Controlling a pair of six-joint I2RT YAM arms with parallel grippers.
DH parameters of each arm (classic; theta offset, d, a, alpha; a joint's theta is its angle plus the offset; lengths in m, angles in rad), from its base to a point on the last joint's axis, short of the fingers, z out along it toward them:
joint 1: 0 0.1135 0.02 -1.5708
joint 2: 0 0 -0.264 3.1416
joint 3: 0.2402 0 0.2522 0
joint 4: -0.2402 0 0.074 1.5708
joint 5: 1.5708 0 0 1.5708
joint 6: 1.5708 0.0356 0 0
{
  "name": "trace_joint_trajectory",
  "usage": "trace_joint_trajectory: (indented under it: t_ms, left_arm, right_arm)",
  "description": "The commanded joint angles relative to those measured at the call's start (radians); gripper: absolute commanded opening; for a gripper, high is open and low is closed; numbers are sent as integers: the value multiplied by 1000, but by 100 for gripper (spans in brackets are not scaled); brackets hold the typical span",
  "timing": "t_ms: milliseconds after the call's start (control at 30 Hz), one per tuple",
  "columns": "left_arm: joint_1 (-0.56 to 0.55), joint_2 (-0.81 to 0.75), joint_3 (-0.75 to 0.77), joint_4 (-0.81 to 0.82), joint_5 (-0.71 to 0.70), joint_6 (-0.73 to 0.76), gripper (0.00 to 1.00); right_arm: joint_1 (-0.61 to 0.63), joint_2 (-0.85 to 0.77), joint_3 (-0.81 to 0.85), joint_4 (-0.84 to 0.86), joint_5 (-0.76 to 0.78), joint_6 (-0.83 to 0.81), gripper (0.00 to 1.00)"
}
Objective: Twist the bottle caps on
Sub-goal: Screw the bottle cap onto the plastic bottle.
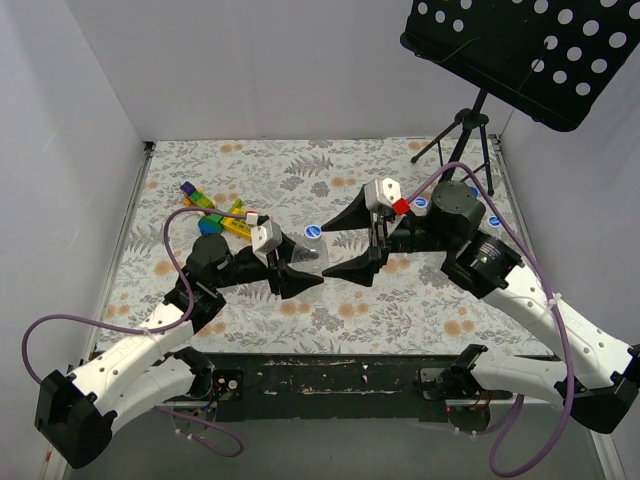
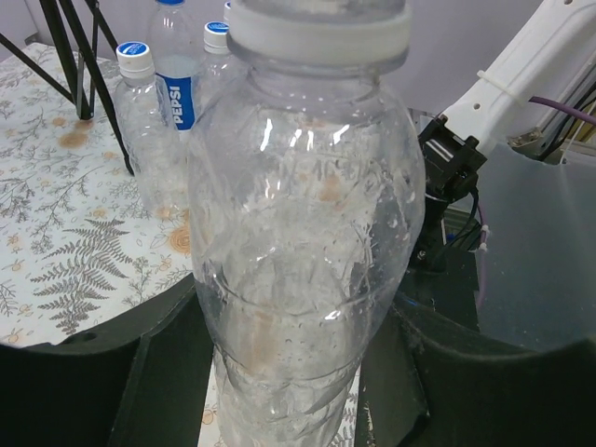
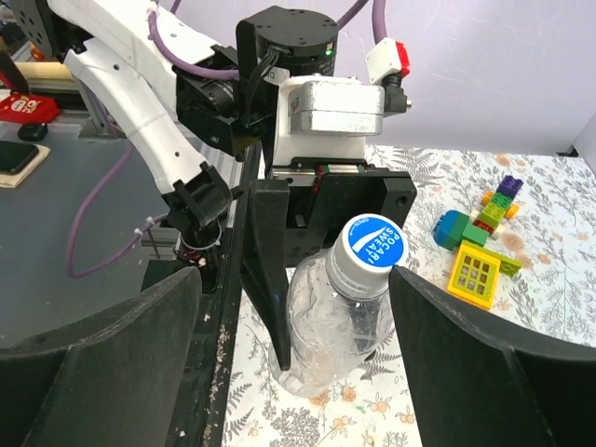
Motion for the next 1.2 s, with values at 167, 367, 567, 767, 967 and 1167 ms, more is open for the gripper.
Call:
trace_joint_trajectory:
  t_ms: [167, 367, 567, 767, 967, 1167]
  left_arm:
    - [-10, -17, 10, 2, -47, 3, 13]
    - [-7, -36, 9, -23, -259, -33, 10]
    - [-5, -27, 16, -33, -187, -7, 11]
    - [-5, 1, 33, -44, 23, 45, 13]
    - [-7, 16, 39, -66, 143, 85, 13]
    - [-10, 16, 38, -66, 171, 97, 13]
  right_arm:
    - [3, 6, 16, 122, -98, 52, 86]
    - [3, -40, -30, 116, -132, 98, 84]
    - [3, -69, 22, -77, 3, -34, 84]
    - [-6, -65, 156, -269, 153, -186, 82]
    - [-14, 27, 272, -346, 87, -236, 71]
    - [-14, 93, 292, -369, -43, -259, 68]
